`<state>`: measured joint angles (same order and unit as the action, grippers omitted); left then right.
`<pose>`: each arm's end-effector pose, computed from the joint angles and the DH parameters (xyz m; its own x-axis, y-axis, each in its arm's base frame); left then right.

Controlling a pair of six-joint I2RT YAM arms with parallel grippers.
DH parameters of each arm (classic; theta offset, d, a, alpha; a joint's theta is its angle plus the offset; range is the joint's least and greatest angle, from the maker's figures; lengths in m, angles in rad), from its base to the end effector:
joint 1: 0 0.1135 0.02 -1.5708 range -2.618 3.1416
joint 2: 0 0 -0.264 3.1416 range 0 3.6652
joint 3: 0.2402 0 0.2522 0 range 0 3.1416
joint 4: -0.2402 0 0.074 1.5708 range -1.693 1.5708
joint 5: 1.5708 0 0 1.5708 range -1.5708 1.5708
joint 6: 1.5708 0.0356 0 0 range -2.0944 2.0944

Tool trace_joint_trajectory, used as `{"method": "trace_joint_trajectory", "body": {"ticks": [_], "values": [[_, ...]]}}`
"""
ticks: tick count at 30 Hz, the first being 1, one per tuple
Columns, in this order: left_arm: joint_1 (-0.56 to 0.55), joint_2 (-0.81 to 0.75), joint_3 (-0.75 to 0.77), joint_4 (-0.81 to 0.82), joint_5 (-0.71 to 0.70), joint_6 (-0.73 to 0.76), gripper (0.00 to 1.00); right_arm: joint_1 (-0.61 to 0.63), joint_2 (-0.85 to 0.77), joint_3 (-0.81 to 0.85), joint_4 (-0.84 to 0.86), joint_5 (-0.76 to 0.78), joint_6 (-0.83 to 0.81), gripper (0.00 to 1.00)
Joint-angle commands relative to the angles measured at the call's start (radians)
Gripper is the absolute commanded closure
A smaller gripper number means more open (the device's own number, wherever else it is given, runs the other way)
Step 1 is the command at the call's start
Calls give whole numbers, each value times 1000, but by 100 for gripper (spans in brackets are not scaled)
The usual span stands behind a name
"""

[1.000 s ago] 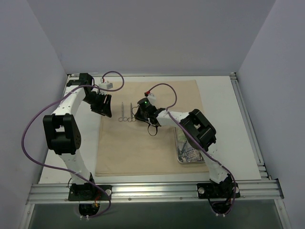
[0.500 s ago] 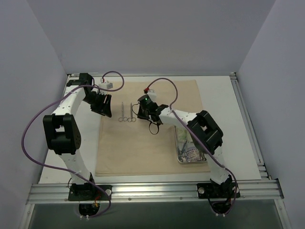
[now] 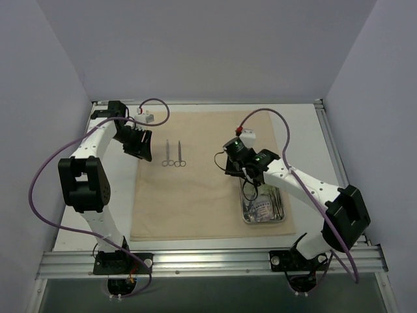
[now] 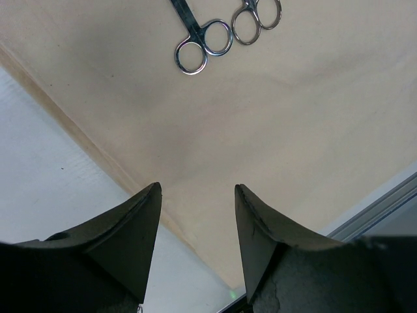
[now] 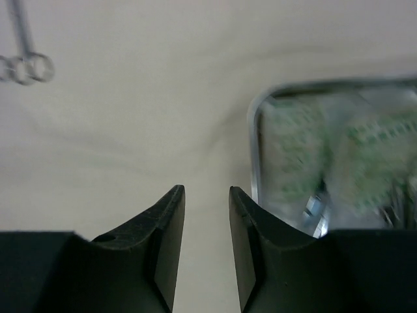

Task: Open and lay out the surgical kit
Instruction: Pick up the medical item from the container.

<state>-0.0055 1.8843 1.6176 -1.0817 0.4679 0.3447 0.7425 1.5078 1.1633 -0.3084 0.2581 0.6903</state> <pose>0.3768 -0.0181 0.2548 -0.8827 0.3065 -0.3563 0.4278 0.8377 -0.3395 0.2569 0.2234 0.2849 -0.6663 0.2242 -0.7112 -0.1039 0.9165 0.3862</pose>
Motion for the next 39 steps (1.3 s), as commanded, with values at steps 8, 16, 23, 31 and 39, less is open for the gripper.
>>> {"method": "trace_joint_trajectory", "body": {"ticks": [8, 16, 23, 31, 39], "values": [[1, -76, -10, 29, 11, 4, 42, -71, -173, -295, -261, -25, 140, 79], [1, -65, -10, 31, 17, 0, 42, -78, -130, -373, -232, -39, 149, 82], [1, -77, -10, 25, 20, 7, 42, -78, -107, -393, -242, -19, 150, 86], [1, -68, -9, 22, 26, 4, 42, -84, -60, -421, -178, -37, 135, 88], [1, -71, -9, 19, 23, 4, 42, -89, -31, -424, -169, -25, 118, 96]]}}
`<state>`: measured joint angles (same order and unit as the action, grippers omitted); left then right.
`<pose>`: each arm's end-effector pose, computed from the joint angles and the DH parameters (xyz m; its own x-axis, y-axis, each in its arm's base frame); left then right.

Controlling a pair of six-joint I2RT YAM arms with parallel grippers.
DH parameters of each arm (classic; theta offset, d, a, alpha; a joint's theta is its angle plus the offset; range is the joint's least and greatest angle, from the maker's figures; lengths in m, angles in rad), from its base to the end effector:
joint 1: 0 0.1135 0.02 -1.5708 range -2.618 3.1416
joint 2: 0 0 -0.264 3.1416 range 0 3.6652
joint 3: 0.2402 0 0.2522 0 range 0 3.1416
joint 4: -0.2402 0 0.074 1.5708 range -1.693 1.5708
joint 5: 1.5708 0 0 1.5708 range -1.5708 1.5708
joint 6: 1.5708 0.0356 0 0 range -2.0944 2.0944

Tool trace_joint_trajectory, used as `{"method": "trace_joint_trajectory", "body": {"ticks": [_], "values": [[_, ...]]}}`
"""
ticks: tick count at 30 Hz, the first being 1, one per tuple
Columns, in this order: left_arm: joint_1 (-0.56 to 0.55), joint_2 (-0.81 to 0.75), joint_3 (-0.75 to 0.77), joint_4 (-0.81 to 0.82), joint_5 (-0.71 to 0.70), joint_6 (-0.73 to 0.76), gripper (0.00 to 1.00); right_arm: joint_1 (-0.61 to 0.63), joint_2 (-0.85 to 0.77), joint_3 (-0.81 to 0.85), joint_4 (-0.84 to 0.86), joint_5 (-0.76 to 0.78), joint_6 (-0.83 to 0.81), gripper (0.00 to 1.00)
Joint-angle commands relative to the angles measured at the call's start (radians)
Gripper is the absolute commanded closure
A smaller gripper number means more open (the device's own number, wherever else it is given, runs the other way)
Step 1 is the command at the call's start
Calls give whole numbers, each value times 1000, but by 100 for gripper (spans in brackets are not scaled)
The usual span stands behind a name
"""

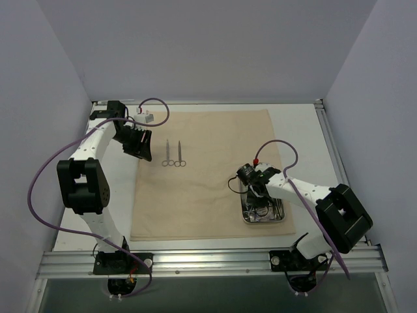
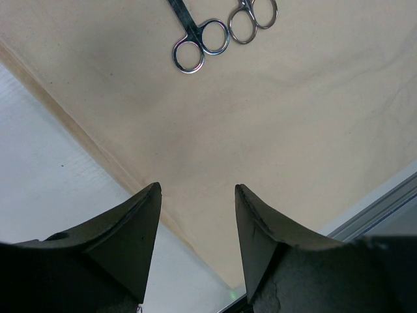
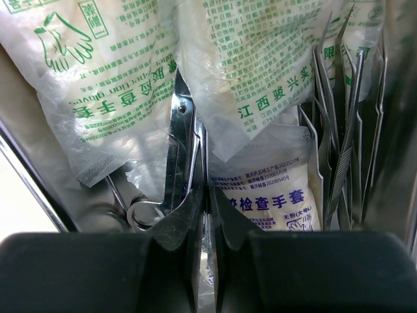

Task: Open and lay out the surgical kit
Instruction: Pick up the medical item from the container.

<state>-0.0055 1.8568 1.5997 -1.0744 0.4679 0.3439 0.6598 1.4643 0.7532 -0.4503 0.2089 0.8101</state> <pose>0.3716 -0.0181 0.2598 -0.8769 0.3058 -0.3709 0.4328 0.8379 -0.3326 0.2100 0.1535 0.1618 -0.8868 0.2089 -0.4122 0.1566 0.9751 0.1572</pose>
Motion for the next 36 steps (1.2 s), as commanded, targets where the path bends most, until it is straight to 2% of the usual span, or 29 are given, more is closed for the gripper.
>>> {"method": "trace_joint_trajectory", "body": {"ticks": [1, 3, 9, 24, 33, 36], "values": [[1, -44, 11, 11, 23, 4, 42, -6, 8, -9, -33, 27, -3, 97], [-1, -44, 11, 8, 21, 6, 42, -6, -10, 1, -57, 46, 0, 100], [-8, -45, 19, 4, 20, 6, 42, 6, -61, 73, -149, 96, -3, 100], [-25, -53, 42, -21, 29, 15, 42, 11, -156, 185, -300, 70, -49, 100], [-70, -18, 135, -96, 268, 29, 43, 0, -190, 201, -315, -20, -126, 100], [-91, 5, 169, -101, 249, 14, 43, -2, -183, 195, -301, -20, -140, 100]]}}
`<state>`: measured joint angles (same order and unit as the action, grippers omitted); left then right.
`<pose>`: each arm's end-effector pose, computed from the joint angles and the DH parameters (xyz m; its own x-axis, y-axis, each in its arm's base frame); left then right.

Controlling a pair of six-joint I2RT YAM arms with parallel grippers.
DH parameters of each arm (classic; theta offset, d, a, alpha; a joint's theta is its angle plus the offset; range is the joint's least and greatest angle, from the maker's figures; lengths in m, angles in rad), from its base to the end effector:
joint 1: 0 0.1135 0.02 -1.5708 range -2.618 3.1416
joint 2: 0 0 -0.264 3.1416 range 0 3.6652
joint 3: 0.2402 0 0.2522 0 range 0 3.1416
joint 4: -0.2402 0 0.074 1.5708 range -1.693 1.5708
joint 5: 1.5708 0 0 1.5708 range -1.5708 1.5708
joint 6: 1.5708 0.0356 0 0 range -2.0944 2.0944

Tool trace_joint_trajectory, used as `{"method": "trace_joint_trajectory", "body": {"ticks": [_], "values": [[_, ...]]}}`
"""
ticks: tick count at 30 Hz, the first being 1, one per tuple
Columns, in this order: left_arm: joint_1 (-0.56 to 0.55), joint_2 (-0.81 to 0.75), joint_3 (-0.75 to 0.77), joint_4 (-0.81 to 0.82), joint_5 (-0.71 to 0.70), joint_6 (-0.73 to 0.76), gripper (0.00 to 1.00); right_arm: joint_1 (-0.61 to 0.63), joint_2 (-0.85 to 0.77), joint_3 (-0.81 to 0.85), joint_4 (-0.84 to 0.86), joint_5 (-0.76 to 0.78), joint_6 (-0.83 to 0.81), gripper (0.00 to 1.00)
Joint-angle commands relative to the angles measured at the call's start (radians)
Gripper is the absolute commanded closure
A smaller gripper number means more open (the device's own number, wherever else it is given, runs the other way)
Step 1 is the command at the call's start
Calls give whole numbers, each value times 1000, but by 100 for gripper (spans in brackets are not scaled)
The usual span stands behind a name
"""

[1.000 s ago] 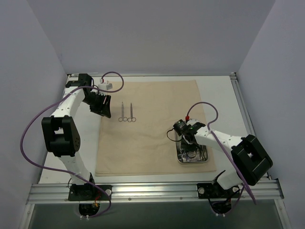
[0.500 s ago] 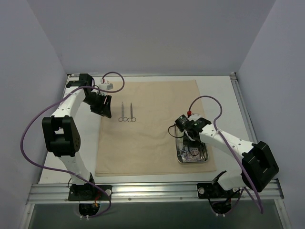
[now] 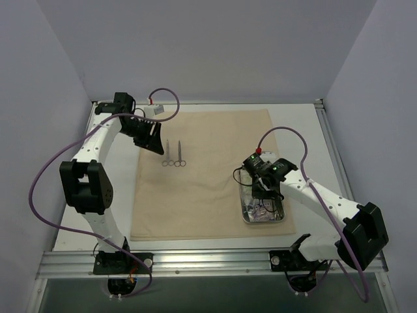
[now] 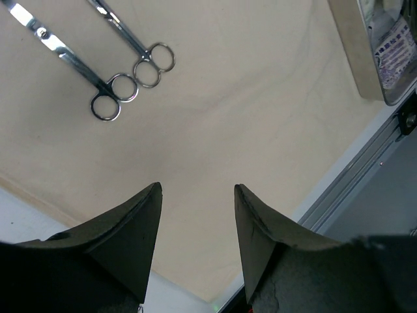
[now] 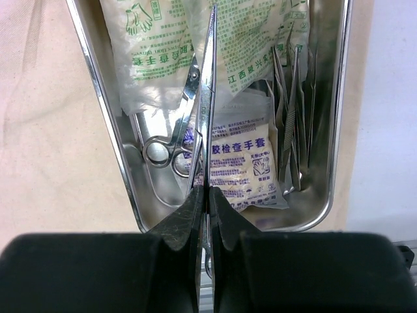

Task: Open and lay out the surgical kit
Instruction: Pick up the medical item from the container, then place the medical item in the surgical kit.

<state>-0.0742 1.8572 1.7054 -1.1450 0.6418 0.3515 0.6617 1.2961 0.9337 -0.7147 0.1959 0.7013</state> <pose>0.3709 -0.0489 0.2903 -0.8253 0.3379 -0.4525 0.5380 0.7141 -0.4479 0.2018 0.1483 0.2409 -0.8727 0.1225 -0.4726 0.0434 0.9836 0.1748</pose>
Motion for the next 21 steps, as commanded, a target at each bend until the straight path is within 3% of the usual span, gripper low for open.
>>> {"method": "trace_joint_trajectory", "body": {"ticks": [1, 5, 9, 15, 19, 21], "values": [[-24, 8, 68, -32, 73, 6, 43, -1, -18, 22, -29, -3, -34, 100], [-24, -9, 59, -3, 53, -5, 43, 19, -47, 88, 35, 36, -74, 100], [-22, -7, 42, 30, 13, -32, 43, 42, 23, 206, 207, 77, -173, 100], [-21, 22, -10, 99, 140, -58, 44, 49, 325, 385, 518, 16, -380, 100], [-24, -10, -148, 312, 29, -140, 46, 52, 561, 522, 626, -62, -425, 100], [-39, -38, -228, 427, -100, -143, 47, 53, 661, 617, 636, -76, -433, 100]]}}
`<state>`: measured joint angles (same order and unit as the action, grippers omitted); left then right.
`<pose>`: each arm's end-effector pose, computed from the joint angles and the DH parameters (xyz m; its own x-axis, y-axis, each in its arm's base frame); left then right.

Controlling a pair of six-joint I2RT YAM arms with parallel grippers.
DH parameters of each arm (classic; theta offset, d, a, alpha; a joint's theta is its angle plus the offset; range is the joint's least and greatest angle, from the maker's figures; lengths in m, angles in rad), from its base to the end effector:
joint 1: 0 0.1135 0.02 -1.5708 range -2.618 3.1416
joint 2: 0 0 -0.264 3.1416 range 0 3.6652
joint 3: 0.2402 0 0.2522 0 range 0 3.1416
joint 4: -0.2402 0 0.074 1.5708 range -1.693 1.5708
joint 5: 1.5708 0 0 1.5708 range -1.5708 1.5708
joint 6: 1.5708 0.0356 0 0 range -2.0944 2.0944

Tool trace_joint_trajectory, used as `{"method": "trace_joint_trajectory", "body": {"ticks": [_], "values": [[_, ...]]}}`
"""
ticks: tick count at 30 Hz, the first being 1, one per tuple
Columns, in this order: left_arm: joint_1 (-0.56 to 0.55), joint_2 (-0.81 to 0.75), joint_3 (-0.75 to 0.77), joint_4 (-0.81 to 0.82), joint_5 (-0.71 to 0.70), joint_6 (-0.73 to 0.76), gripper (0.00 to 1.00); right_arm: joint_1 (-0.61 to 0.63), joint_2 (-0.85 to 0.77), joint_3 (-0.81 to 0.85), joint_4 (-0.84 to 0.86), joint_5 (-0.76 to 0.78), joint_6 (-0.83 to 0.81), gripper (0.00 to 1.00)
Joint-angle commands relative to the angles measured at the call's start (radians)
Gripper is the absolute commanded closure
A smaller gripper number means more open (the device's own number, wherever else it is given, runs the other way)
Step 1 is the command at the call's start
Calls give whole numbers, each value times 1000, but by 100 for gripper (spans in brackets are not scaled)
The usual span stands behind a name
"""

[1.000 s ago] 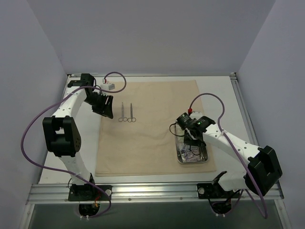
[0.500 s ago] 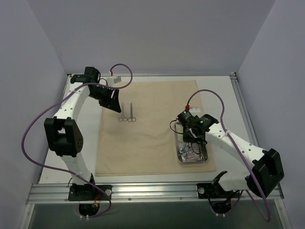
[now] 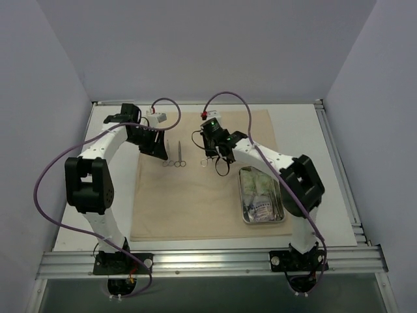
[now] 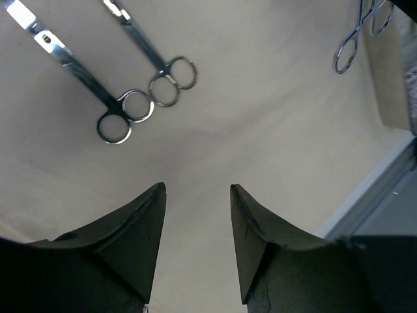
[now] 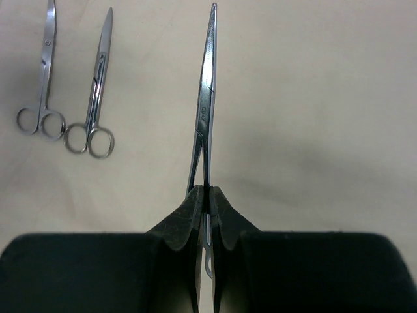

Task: Open and lay out the surgical kit
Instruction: Place the medical item in the surgical kit.

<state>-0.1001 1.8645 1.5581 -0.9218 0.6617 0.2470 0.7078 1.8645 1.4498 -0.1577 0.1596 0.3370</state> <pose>0.3783 -0.0600 0.2534 -0.8392 0.2782 -0.4672 0.5047 0.7181 -0.4791 0.3354 0.2795 0.2633 -0.5671 -0.0556 -0.8218 -0.3739 0.9064 0.1967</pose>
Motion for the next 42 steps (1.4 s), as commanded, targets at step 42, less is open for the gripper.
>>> {"method": "trace_joint_trajectory", "body": {"ticks": [42], "values": [[-26, -27, -179, 342, -387, -74, 47, -22, 463, 340, 38, -132, 188, 100]]}}
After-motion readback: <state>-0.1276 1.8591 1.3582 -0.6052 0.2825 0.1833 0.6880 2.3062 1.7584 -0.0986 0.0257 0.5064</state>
